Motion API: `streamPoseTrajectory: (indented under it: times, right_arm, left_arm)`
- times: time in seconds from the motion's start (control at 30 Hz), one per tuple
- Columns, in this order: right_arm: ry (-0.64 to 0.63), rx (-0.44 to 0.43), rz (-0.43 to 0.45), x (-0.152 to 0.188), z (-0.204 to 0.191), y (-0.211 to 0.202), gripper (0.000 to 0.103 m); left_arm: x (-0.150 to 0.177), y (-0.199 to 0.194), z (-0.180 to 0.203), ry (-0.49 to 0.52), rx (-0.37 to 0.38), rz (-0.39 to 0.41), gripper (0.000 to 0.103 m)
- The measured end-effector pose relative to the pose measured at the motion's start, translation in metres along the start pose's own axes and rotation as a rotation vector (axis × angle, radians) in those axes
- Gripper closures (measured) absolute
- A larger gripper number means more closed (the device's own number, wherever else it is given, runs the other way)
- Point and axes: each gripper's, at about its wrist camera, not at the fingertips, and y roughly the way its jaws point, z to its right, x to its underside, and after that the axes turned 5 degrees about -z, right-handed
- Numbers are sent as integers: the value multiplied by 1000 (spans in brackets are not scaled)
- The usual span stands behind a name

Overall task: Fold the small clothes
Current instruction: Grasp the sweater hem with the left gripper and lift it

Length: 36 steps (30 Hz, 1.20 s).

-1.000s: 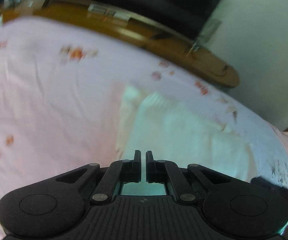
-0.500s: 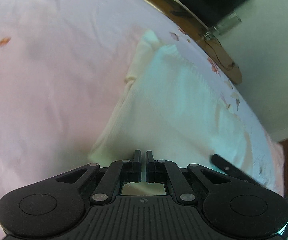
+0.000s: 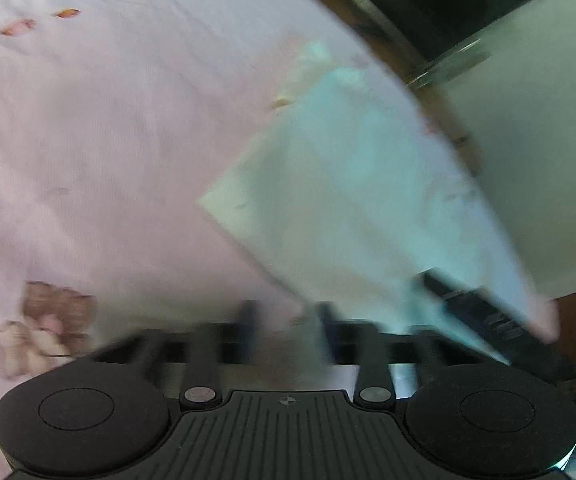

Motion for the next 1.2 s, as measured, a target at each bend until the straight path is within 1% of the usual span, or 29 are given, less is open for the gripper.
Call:
streamPoseTrajectory:
  times: [0.03, 0.07, 0.1, 0.13, 0.17, 0.27, 0.3, 0.33, 0.37, 0.4, 0.43, 0.5, 0.67, 0.87, 0.97, 1.07, 1.1, 1.13, 1.2]
  right_arm:
    - [-7, -4, -13, 2, -1, 1, 40]
    - [-9, -9, -20, 4, -2, 1, 40]
    - [-12, -12, -20, 6, -2, 0, 40]
    - [-20, -9, -19, 7, -3, 0, 40]
    - [-31, -2, -16, 9, -5, -1, 40]
    - [-39, 1, 2, 11, -5, -5, 42]
    - [-36, -1, 6, 11, -4, -6, 45]
    - [-30, -5, 12, 11, -3, -6, 50]
    - [-26, -6, 17, 11, -3, -7, 52]
    - [-25, -8, 18, 10, -2, -7, 55]
    - [-26, -13, 18, 10, -2, -6, 57]
    - [-28, -15, 16, 10, -3, -5, 57]
    - [-34, -29, 13, 8, -3, 2, 57]
    - [-44, -40, 21, 3, -2, 12, 57]
    - [-49, -46, 27, -1, -2, 16, 57]
    - [-52, -45, 37, -7, -1, 21, 59]
    - [-60, -35, 41, -9, -1, 23, 63]
    - [-70, -22, 47, -11, -1, 24, 70]
    - [-89, 11, 59, -16, -1, 27, 79]
  left_arm:
    - [2, -4, 0, -15, 14, 27, 24]
    - [4, -6, 4, -18, -8, 63, 6]
    - [6, -10, 7, -12, -40, 105, 0]
    - [6, -12, 7, -9, -46, 137, 0]
    - [5, -11, 5, -21, -18, 137, 0]
    - [5, -5, -9, -126, 54, 104, 0]
    - [8, -3, -12, -149, 64, 117, 3]
    - [10, -3, -12, -155, 70, 127, 8]
    - [11, -1, -14, -165, 92, 127, 24]
    - [11, 4, -16, -184, 121, 113, 37]
    - [12, 9, -19, -216, 146, 97, 42]
    - [12, 22, -24, -272, 176, 94, 43]
    - [3, 42, -23, -306, 236, 169, 43]
    - [-22, 65, -9, -296, 251, 260, 43]
    - [-37, 74, -5, -292, 256, 291, 43]
    - [-46, 78, 0, -281, 251, 304, 43]
    - [-48, 79, 2, -281, 246, 310, 52]
    - [-50, 82, 3, -284, 239, 307, 58]
    - [-52, 86, -2, -309, 230, 295, 81]
